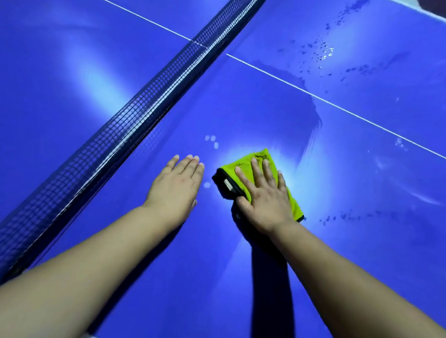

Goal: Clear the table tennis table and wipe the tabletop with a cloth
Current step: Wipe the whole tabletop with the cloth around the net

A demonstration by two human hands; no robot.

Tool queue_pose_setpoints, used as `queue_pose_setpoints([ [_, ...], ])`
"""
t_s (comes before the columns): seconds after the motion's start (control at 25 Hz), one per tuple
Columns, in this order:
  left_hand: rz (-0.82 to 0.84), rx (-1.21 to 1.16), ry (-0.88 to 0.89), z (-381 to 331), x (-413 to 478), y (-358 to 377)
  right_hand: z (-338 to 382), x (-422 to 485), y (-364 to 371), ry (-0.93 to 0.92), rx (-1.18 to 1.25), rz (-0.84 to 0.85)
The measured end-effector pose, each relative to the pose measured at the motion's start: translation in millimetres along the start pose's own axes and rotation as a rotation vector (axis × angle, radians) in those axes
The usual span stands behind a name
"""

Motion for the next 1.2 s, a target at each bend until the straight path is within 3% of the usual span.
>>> queue_pose_setpoints([
  [0.32, -0.176, -0.122, 0.016, 28, -171, 32, 130, -138, 23, -0.077, -0.008, -0.022],
  [0.64, -0.159, -0.155, -0.045, 32, -275, 55, 231, -242, 31, -0.211, -0.016, -0.112],
  [0.76, -0.127, -0.158, -0.003, 9, -274, 50, 218, -273, 36, -0.282, -0.014, -0.124],
  [0.92, -0.074, -0.167, 0.031, -20, -252, 43, 159, -287, 44, -0.176, 0.055, -0.107],
  [1.2, 0.047, -0.225, 0.050, -73, -175, 39, 61, -188, 37, 0.000, 0.034, -0.079],
])
Point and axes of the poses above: each hand's wrist, its own x-axis towards the middle knuckle, its own y-axis out of the palm, z = x × y, the point moved 9 cm from there along x, towards the middle knuckle, and after that the axes turned 11 degrees about -x, right-handed, at the moved point
